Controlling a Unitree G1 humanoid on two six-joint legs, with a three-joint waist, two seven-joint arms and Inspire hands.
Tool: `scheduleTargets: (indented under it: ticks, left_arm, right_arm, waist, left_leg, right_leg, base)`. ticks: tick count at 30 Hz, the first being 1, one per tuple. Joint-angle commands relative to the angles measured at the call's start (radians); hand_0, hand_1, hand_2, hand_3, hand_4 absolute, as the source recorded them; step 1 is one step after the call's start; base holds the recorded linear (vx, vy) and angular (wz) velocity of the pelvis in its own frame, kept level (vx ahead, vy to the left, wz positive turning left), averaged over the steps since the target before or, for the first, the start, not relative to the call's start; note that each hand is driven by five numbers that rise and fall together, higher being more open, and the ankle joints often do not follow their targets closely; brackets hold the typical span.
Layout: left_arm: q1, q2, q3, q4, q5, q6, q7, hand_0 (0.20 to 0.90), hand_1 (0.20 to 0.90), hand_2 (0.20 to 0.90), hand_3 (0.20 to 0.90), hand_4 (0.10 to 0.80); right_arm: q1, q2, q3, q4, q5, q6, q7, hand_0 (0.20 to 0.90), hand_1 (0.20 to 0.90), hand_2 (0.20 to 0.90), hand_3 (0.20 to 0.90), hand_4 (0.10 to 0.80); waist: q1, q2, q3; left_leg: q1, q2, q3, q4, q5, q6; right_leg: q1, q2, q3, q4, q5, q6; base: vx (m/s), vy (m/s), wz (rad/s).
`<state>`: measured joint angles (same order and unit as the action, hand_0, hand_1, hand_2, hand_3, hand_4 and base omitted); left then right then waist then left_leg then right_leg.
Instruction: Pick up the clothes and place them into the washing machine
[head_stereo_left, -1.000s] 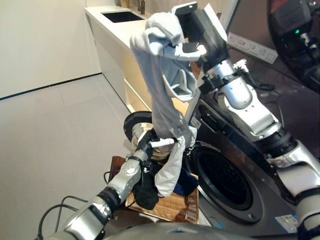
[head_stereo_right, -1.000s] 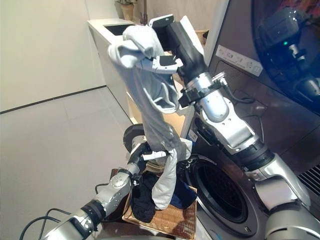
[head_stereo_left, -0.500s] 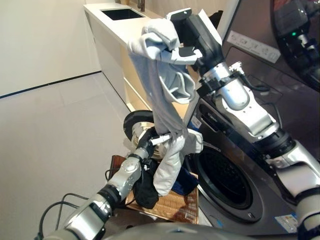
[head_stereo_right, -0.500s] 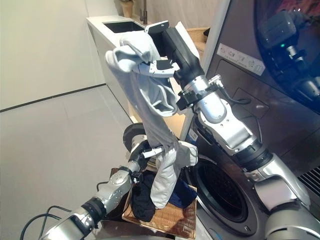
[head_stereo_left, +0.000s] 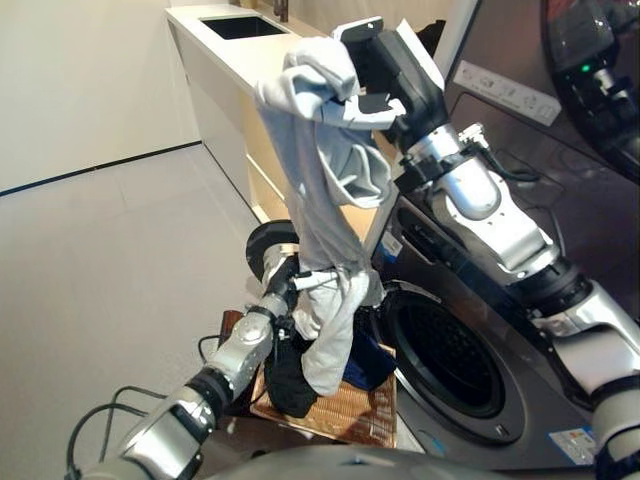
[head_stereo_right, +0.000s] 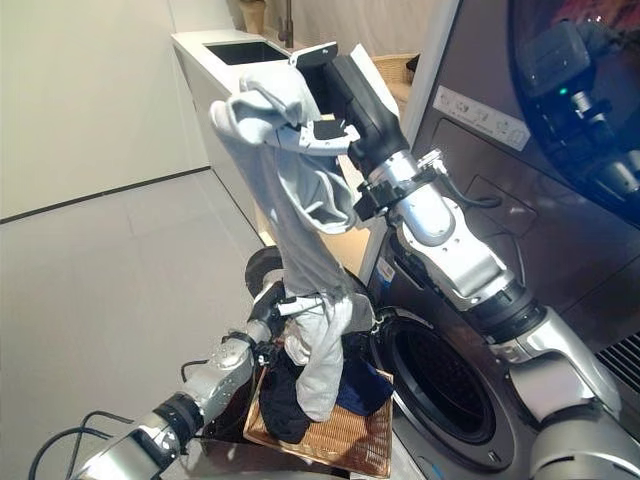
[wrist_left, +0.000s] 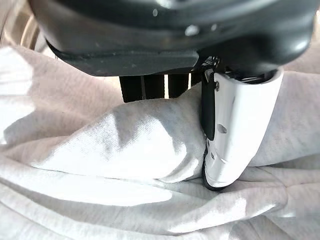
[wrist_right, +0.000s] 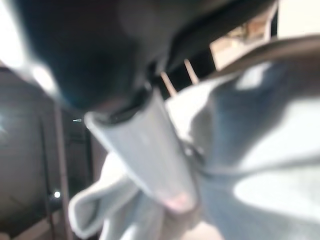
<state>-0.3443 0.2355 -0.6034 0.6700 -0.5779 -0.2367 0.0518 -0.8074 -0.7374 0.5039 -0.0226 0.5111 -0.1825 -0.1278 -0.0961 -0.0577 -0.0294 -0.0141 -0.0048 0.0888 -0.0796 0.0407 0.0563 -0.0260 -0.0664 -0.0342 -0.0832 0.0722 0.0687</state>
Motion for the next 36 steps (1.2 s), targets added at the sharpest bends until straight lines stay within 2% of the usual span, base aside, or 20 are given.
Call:
scheduleTargets:
  ticks: [1, 3, 10, 11, 18, 22, 25, 29, 31, 36]
  left_arm:
    - [-0.159, 0.003, 0.051, -0.012, 0.074, -0.108, 0.026, 0.2, 0.2, 0.2, 0.2, 0.3]
    - [-0.163, 0.057, 0.094, -0.031, 0.149, -0.113, 0.06, 0.2, 0.2, 0.2, 0.2, 0.3]
    - [-0.165, 0.145, 0.196, -0.065, 0.219, -0.117, 0.105, 0.2, 0.2, 0.2, 0.2, 0.3]
    - [-0.173, 0.174, 0.226, -0.075, 0.238, -0.117, 0.118, 0.2, 0.2, 0.2, 0.2, 0.3]
    - [-0.186, 0.24, 0.322, -0.101, 0.276, -0.123, 0.164, 0.2, 0.2, 0.2, 0.2, 0.3]
    - [-0.214, 0.295, 0.389, -0.118, 0.313, -0.123, 0.198, 0.2, 0.2, 0.2, 0.2, 0.3]
    - [-0.225, 0.305, 0.404, -0.132, 0.326, -0.12, 0.21, 0.2, 0.2, 0.2, 0.2, 0.3]
    - [-0.277, 0.36, 0.434, -0.168, 0.369, -0.112, 0.224, 0.2, 0.2, 0.2, 0.2, 0.3]
    - [-0.292, 0.367, 0.439, -0.172, 0.372, -0.11, 0.23, 0.2, 0.2, 0.2, 0.2, 0.3]
    - [-0.411, 0.409, 0.434, -0.163, 0.367, -0.113, 0.253, 0.2, 0.2, 0.2, 0.2, 0.3]
  right_arm:
    - [-0.044, -0.007, -0.223, -0.011, 0.053, -0.142, -0.034, 0.2, 0.2, 0.2, 0.2, 0.3]
    - [0.018, -0.014, -0.28, -0.022, 0.058, -0.151, -0.035, 0.2, 0.2, 0.2, 0.2, 0.3]
    - [0.166, 0.003, -0.403, -0.026, 0.061, -0.157, -0.034, 0.2, 0.2, 0.2, 0.2, 0.3]
    - [0.207, 0.015, -0.433, -0.027, 0.055, -0.157, -0.035, 0.2, 0.2, 0.2, 0.2, 0.3]
    - [0.341, 0.057, -0.512, -0.033, 0.006, -0.142, -0.033, 0.2, 0.2, 0.2, 0.2, 0.3]
    - [0.446, 0.096, -0.555, -0.022, -0.085, -0.114, -0.029, 0.2, 0.2, 0.2, 0.2, 0.3]
    - [0.485, 0.117, -0.563, -0.002, -0.102, -0.106, -0.025, 0.2, 0.2, 0.2, 0.2, 0.3]
    - [0.584, 0.169, -0.563, 0.065, -0.136, -0.079, 0.002, 0.2, 0.2, 0.2, 0.2, 0.3]
    - [0.6, 0.181, -0.556, 0.078, -0.142, -0.076, 0.006, 0.2, 0.2, 0.2, 0.2, 0.3]
    - [0.67, 0.236, -0.484, 0.157, -0.186, -0.061, 0.049, 0.2, 0.2, 0.2, 0.2, 0.3]
  waist:
    - [0.035, -0.037, -0.091]
    - [0.038, -0.033, -0.09]
    - [0.04, -0.023, -0.085]
    - [0.039, -0.02, -0.084]
    - [0.037, -0.01, -0.082]
    - [0.035, -0.003, -0.081]
    - [0.035, -0.001, -0.08]
    - [0.032, 0.007, -0.077]
    - [0.03, 0.009, -0.076]
    - [0.025, 0.021, -0.071]
  left_leg:
    - [0.004, 0.007, -0.002, 0.052, -0.09, -0.06]
    - [0.005, 0.007, -0.002, 0.054, -0.093, -0.061]
    - [0.005, 0.007, -0.004, 0.057, -0.096, -0.06]
    - [0.006, 0.006, -0.005, 0.057, -0.097, -0.06]
    - [0.01, 0.006, -0.005, 0.058, -0.099, -0.06]
    - [0.015, 0.008, -0.006, 0.056, -0.099, -0.06]
    - [0.016, 0.008, -0.008, 0.056, -0.098, -0.06]
    - [0.016, 0.009, -0.009, 0.057, -0.097, -0.06]
    - [0.016, 0.009, -0.011, 0.057, -0.096, -0.06]
    - [0.016, 0.009, -0.013, 0.06, -0.094, -0.06]
  right_leg:
    - [0.009, -0.024, -0.016, 0.031, -0.052, 0.032]
    - [0.012, -0.024, -0.017, 0.031, -0.055, 0.031]
    - [0.013, -0.023, -0.018, 0.032, -0.059, 0.031]
    - [0.014, -0.024, -0.018, 0.032, -0.061, 0.031]
    - [0.02, -0.022, -0.019, 0.032, -0.066, 0.03]
    - [0.022, -0.021, -0.02, 0.032, -0.069, 0.029]
    - [0.023, -0.02, -0.021, 0.032, -0.07, 0.029]
    - [0.025, -0.02, -0.024, 0.032, -0.071, 0.027]
    - [0.024, -0.019, -0.024, 0.032, -0.072, 0.026]
    - [0.026, -0.02, -0.027, 0.032, -0.072, 0.025]
  base:
    - [0.0, 0.0, 0.0]
    - [0.012, 0.0, 0.02]
    - [0.0, 0.0, 0.0]
    - [0.0, 0.0, 0.0]
    - [0.0, 0.0, 0.0]
    - [0.0, 0.0, 0.0]
    - [0.0, 0.0, 0.0]
    - [0.0, 0.0, 0.0]
    - [0.0, 0.0, 0.0]
    - [-0.002, -0.007, 0.02]
